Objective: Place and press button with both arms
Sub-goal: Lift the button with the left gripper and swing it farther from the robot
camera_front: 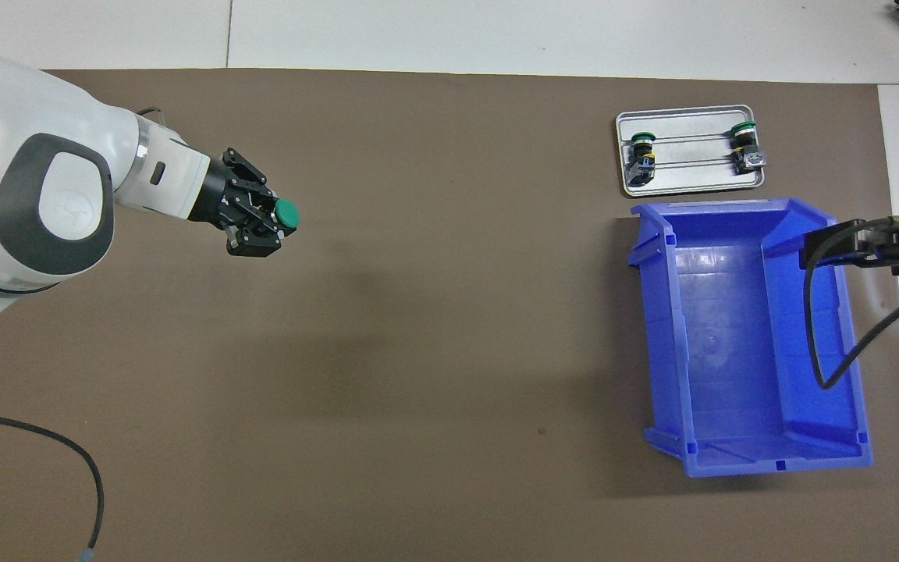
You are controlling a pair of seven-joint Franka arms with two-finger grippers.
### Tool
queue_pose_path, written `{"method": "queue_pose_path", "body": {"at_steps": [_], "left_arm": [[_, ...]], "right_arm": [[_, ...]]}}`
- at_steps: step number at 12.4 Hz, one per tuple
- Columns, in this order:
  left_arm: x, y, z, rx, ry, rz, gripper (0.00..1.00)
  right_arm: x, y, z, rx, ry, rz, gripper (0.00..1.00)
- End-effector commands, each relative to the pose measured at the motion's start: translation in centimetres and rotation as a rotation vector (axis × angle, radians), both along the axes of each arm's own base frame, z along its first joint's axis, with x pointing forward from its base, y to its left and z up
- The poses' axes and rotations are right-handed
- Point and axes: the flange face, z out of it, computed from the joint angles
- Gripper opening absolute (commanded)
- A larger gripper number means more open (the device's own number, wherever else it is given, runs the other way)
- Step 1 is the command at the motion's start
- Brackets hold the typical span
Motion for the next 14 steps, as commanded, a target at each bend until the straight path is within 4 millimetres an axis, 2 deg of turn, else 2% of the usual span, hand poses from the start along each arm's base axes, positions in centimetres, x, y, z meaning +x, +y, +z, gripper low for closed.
{"method": "queue_pose_path", "body": {"at_steps": [1, 4, 8, 14], "left_arm": [[-2.9, 2.8, -1.4, -0.107, -0.035, -0.019, 0.03], [-4.5, 3.5, -3.4, -0.177, -0.080, 0.040, 0.07], [-6.9, 3.4, -5.7, -0.302, -0.153, 0.139, 0.14], [-7.8, -1.6, -7.3, -0.404, -0.217, 0.297, 0.14]], "right_arm": [[-0.8, 0.2, 0.1, 0.018, 0.002, -0.010, 1.00], [-0.8, 0.2, 0.1, 0.018, 0.002, -0.010, 1.00], [-0.8, 0.2, 0.1, 0.018, 0.002, -0.010, 1.00], [-0.8, 0.2, 0.1, 0.018, 0.002, -0.010, 1.00]]}}
